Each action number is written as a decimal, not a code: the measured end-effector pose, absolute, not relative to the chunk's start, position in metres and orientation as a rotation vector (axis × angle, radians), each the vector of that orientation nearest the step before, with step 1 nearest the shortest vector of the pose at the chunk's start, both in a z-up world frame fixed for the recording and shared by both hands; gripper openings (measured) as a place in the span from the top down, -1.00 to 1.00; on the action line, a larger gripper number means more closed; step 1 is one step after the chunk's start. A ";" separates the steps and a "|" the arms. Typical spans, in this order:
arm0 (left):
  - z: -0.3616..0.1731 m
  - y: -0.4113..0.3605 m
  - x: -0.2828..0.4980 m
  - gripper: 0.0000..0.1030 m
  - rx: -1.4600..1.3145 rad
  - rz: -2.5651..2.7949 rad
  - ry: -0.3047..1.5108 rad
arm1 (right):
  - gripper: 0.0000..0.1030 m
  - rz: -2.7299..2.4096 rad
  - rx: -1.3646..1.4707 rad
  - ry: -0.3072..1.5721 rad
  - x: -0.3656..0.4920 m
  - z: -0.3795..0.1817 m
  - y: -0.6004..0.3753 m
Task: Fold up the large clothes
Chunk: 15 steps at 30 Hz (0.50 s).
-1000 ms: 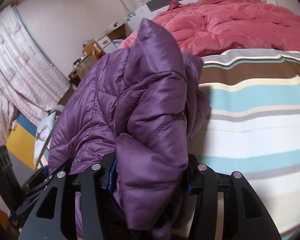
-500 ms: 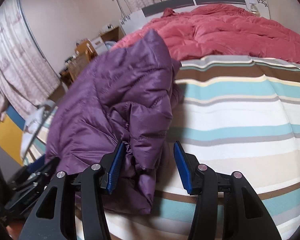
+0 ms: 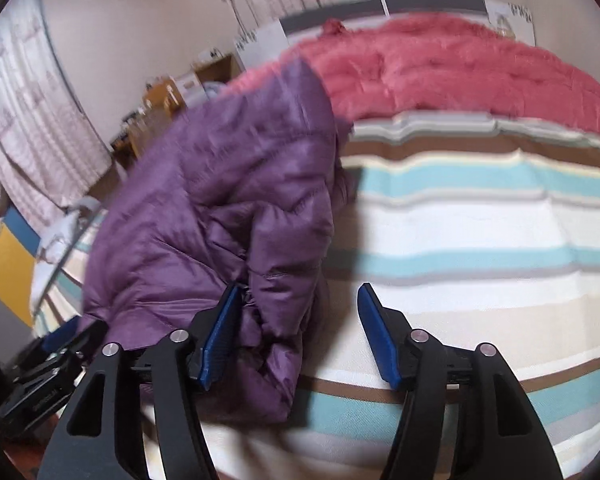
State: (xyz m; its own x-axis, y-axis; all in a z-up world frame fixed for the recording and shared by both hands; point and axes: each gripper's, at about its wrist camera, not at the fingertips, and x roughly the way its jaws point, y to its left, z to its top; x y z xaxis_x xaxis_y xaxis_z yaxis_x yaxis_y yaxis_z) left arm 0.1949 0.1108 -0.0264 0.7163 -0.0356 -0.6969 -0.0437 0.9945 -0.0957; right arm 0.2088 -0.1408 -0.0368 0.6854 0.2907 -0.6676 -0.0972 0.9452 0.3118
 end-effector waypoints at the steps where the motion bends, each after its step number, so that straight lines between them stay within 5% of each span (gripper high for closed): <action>1: -0.018 0.116 0.192 -0.44 -0.139 0.013 0.745 | -0.17 0.216 0.235 0.731 0.203 -0.022 -0.142; 7: 0.017 0.117 0.224 -0.49 -0.139 0.064 0.686 | -0.14 0.216 0.196 0.598 0.221 0.030 -0.134; 15: 0.017 0.097 0.311 -0.49 -0.039 0.072 0.744 | 0.37 0.272 0.144 0.686 0.305 0.024 -0.095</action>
